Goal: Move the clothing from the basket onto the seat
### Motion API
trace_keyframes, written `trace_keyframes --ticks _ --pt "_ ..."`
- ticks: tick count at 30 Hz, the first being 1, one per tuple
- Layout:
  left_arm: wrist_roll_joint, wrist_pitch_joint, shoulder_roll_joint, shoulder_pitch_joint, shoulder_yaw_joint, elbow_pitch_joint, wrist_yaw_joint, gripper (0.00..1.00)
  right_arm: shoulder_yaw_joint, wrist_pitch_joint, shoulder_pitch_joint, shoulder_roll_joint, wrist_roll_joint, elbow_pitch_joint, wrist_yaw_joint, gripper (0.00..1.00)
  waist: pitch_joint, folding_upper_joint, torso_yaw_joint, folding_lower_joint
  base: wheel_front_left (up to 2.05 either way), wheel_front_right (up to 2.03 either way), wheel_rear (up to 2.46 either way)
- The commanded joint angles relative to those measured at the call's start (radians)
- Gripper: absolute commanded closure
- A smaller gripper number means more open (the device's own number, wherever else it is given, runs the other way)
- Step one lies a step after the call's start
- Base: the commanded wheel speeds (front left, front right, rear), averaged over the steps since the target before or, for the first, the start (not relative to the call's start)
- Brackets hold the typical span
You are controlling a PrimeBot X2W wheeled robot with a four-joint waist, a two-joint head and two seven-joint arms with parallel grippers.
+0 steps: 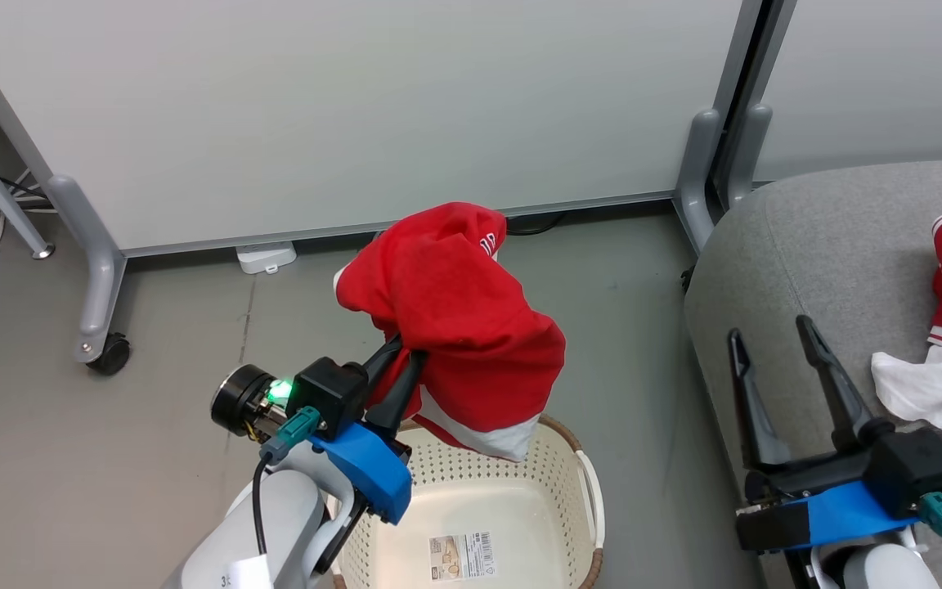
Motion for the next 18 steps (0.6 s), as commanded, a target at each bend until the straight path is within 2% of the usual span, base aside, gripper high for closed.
trace_keyframes --ticks 1,3,13,18 --pt "0.004 -0.005 -0.001 0.004 0.006 -0.005 -0.001 1.00 0.007 -0.001 -0.006 -0.001 -0.002 0.000 0.000 0.00 0.002 -0.0001 0.002 0.0001 0.00 0.00 0.00" --pt "0.010 -0.005 -0.003 -0.003 0.010 -0.008 -0.003 1.00 0.021 -0.001 -0.018 -0.014 -0.005 0.002 0.000 0.00 0.004 -0.0001 0.007 0.0001 0.00 0.00 0.00" --pt "0.043 -0.005 -0.028 -0.054 0.020 -0.035 -0.015 1.00 0.218 0.000 -0.129 -0.136 0.004 0.077 0.000 0.00 0.033 -0.0001 0.052 0.0001 0.00 0.00 0.00" --pt "0.056 -0.005 -0.047 -0.084 0.013 -0.043 -0.019 1.00 0.318 -0.001 -0.224 -0.194 0.006 0.158 0.000 0.00 0.056 -0.0001 0.081 0.0001 0.00 0.00 0.00"
